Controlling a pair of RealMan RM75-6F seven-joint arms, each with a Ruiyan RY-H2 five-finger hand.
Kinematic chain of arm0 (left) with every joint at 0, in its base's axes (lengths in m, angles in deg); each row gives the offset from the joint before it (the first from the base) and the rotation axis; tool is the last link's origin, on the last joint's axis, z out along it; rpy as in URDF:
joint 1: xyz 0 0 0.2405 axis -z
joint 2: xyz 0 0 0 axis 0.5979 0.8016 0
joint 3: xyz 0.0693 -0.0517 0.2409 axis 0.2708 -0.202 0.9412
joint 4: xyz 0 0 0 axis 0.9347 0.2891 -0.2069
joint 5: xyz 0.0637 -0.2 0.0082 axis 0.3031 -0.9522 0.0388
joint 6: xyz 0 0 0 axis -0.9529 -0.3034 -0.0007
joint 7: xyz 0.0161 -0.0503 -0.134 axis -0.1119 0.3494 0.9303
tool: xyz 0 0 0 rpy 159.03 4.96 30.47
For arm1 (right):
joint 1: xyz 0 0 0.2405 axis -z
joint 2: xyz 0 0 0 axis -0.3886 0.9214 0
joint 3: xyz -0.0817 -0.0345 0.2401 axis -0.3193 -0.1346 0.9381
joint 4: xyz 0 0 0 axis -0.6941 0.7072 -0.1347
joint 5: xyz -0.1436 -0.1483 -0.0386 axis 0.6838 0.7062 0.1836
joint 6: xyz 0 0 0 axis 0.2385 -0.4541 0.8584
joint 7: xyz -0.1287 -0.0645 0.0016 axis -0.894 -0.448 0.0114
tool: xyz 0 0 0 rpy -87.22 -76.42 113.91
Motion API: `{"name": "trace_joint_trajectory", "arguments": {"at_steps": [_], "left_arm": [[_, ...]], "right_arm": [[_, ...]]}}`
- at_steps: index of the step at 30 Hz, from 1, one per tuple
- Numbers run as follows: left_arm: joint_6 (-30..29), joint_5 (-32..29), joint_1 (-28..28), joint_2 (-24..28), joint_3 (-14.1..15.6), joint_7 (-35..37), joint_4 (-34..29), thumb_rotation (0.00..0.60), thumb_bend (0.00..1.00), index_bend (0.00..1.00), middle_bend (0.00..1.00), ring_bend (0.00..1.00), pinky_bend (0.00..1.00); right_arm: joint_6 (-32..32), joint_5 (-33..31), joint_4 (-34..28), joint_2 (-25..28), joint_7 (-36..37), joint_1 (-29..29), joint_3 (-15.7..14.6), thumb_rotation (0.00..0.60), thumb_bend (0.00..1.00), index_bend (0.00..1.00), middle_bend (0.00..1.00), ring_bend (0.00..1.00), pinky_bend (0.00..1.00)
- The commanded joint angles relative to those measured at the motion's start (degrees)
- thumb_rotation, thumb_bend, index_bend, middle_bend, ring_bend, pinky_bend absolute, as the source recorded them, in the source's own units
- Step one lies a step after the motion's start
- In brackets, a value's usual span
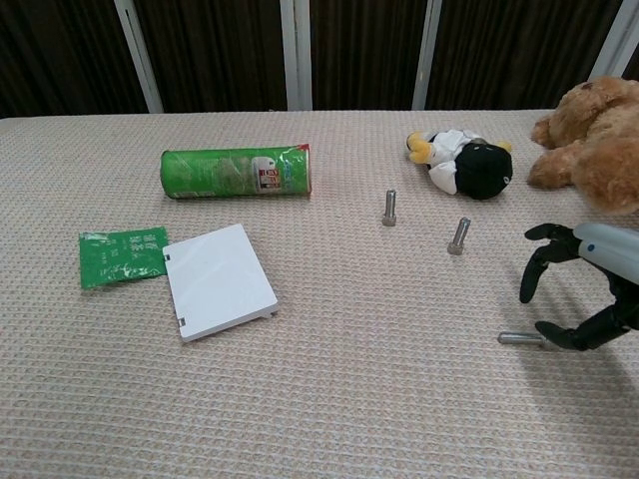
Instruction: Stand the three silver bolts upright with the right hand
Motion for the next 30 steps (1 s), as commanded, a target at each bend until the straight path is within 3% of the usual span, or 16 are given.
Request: {"name": "trace_joint_trajectory", "arguments": {"at_steps": [1, 30], "left_arm": [[0.0, 0.0, 0.0, 0.0, 0.0, -0.1, 0.0, 0.6, 0.12, 0.2, 0.04, 0.0, 0.17], [-0.5, -0.1, -0.2, -0.1, -0.1, -0.3, 0.0, 0.6, 0.12, 0.2, 0.04, 0.0, 0.17]], "right_arm": [[0.6, -0.2, -0.4, 0.3, -0.7, 0.0, -0.3, 0.6, 0.38, 0.4, 0.0, 0.0, 0.04], [2.6, -2.9, 4.6, -4.7, -2.1, -0.5, 1.8, 0.6, 0.33, 0.41, 0.0, 0.0, 0.04]]}}
